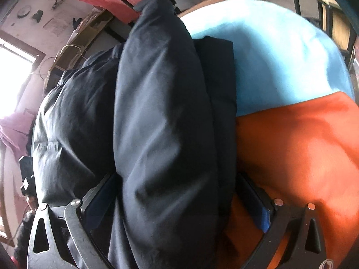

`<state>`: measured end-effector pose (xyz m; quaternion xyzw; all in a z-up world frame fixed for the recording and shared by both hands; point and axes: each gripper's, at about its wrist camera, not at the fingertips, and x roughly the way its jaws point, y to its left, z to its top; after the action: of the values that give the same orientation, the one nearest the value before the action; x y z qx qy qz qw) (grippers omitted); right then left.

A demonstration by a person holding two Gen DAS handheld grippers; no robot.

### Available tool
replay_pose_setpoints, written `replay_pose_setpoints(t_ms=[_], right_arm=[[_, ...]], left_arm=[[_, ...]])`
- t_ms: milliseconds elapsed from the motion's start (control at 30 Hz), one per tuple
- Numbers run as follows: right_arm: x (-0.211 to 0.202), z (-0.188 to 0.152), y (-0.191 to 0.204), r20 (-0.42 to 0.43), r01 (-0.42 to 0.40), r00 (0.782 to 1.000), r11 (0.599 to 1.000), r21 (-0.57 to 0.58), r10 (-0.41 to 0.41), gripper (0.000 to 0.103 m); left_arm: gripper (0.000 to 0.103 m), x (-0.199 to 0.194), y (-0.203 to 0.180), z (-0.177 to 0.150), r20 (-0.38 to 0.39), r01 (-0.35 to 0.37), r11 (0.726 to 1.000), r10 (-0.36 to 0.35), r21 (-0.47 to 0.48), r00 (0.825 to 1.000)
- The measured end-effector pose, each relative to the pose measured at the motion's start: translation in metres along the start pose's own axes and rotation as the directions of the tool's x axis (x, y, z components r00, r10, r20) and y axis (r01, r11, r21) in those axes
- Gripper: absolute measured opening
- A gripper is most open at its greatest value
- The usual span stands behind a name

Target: Fold large clothes

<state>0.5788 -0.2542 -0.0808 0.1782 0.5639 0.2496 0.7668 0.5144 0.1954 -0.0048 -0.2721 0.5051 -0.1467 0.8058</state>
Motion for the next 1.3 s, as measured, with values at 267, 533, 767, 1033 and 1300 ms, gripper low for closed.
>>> replay_pose_setpoints(t_ms=[267, 533, 767, 1033, 1300], right_arm=[[-0.011, -0.01, 0.018, 0.067, -0.024, 0.998, 1.0, 0.017, 0.023, 0.048], [-0.037, -0.008, 0.065, 0.141, 0.069, 0.988, 0.994, -0.088, -0.056, 0.017], [-0.085, 0.002, 0.123, 0.26, 0.076, 0.965, 0.98, -0.182, -0.026, 0.014], [-0.134, -0.017, 0.165, 0.359, 0.101, 0.933, 0.959, -0.264, 0.001, 0.014], [-0.166, -0.075, 0.169, 0.411, 0.127, 0.912, 0.938, -0.324, 0.018, 0.014]], left_arm=[[0.062, -0.014, 0.006, 0.002, 0.115, 0.0, 0.987, 0.019, -0.158, 0.993], [0.014, -0.043, -0.043, 0.0, 0.239, -0.09, 0.995, 0.095, -0.033, 0.966], [0.011, -0.084, -0.098, 0.0, 0.376, -0.089, 0.994, 0.058, 0.066, 0.925], [0.011, -0.118, -0.129, -0.031, 0.425, -0.09, 0.985, 0.019, 0.149, 0.905], [0.011, -0.137, -0.13, -0.075, 0.397, -0.097, 0.977, 0.014, 0.191, 0.918]])
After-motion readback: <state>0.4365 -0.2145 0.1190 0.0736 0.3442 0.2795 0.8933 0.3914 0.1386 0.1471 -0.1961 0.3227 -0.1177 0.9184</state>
